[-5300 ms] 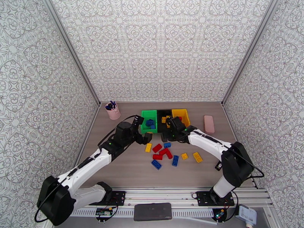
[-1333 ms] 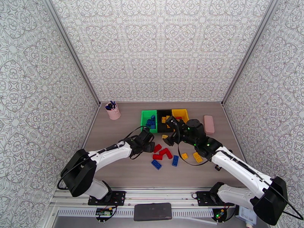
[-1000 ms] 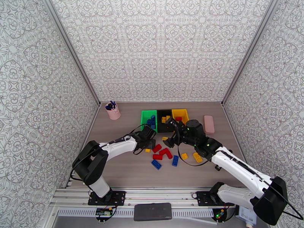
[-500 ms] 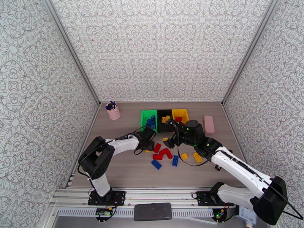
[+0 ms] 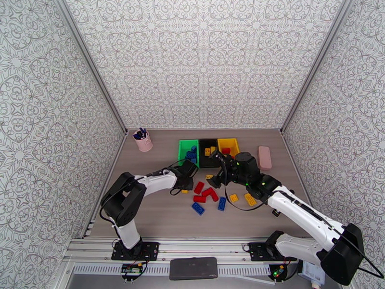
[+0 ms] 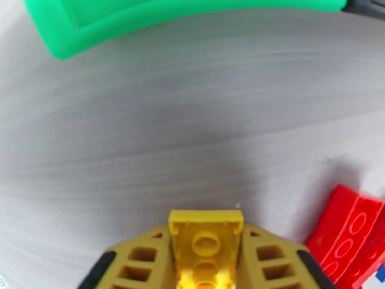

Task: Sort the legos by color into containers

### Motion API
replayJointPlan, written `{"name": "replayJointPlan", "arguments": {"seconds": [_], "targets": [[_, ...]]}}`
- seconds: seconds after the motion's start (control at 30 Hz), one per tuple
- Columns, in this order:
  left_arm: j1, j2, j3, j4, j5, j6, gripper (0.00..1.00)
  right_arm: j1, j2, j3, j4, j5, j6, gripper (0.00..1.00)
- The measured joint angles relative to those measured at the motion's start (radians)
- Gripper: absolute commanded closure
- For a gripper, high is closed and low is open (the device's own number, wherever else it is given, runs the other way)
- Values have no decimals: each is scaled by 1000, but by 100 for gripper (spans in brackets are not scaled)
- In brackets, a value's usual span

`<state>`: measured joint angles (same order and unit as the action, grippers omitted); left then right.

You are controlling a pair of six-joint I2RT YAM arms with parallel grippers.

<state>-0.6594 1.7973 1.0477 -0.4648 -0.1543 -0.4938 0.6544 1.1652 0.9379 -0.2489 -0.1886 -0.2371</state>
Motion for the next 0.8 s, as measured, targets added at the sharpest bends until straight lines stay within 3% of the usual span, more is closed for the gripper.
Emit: {"name": "replayJointPlan", "arguments": {"seconds": [0.27,0.47,0.8], "targets": [[-8,-77,0,27,-24,5,71,-10,-19,-48,23,16,13,6],[-8,-137,36,211,-31,55,71,-61,-60,-93,70,27,61,6],[8,59,246,515,3,115,71,-95,-106,-110,89,33,96,6]]}}
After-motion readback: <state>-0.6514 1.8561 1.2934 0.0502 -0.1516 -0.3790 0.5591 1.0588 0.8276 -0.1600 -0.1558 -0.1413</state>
